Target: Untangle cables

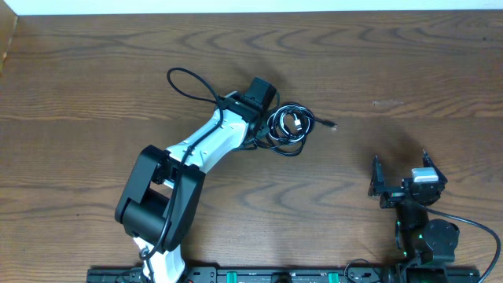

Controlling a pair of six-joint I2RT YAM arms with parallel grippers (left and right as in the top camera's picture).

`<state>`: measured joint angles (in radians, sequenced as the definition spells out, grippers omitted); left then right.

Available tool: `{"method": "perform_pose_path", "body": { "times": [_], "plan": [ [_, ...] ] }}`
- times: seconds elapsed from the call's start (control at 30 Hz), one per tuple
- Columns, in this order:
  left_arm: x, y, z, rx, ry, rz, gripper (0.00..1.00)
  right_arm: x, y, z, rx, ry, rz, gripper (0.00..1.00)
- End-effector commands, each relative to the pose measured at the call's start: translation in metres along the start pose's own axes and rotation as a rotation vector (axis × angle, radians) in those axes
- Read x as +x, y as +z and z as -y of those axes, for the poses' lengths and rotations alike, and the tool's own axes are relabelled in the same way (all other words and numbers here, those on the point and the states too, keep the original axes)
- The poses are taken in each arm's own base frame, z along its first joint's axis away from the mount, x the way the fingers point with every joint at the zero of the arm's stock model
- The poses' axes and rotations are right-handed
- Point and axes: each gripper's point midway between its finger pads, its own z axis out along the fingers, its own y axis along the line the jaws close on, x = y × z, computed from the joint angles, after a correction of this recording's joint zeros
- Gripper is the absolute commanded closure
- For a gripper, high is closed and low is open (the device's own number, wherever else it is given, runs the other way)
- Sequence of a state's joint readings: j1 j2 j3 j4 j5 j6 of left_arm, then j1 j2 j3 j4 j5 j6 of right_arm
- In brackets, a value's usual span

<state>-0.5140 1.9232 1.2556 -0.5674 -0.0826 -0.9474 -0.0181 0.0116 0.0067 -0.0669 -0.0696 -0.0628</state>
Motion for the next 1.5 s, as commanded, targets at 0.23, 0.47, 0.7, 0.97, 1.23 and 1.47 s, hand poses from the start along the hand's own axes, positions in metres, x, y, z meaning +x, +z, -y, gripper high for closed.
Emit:
{"method": "perform_pose_path", "body": {
  "times": [0.23,0.47,0.7,0.97,1.23,1.47],
  "plan": [
    [0.002,0.003,0.003,-0.040,0.025,0.066,0.62,0.000,0.000,0.000,0.003,-0.010,0.001,0.01],
    [0.004,0.003,0.004,-0.044,0.033,0.069,0.62,0.000,0.000,0.000,0.003,-0.010,0.001,0.01],
    [0.011,0.020,-0.001,-0.078,0.038,0.048,0.62,0.000,0.000,0.000,0.003,-0.010,0.001,0.01],
    [0.013,0.028,-0.002,-0.085,0.006,0.046,0.62,0.000,0.000,0.000,0.003,-0.010,0.001,0.01],
    [0.012,0.028,0.000,-0.078,0.004,0.050,0.89,0.000,0.000,0.000,0.003,-0.010,0.001,0.01],
    [0.009,0.027,0.005,-0.057,0.001,0.061,0.89,0.000,0.000,0.000,0.003,-0.010,0.001,0.01]
  ]
}}
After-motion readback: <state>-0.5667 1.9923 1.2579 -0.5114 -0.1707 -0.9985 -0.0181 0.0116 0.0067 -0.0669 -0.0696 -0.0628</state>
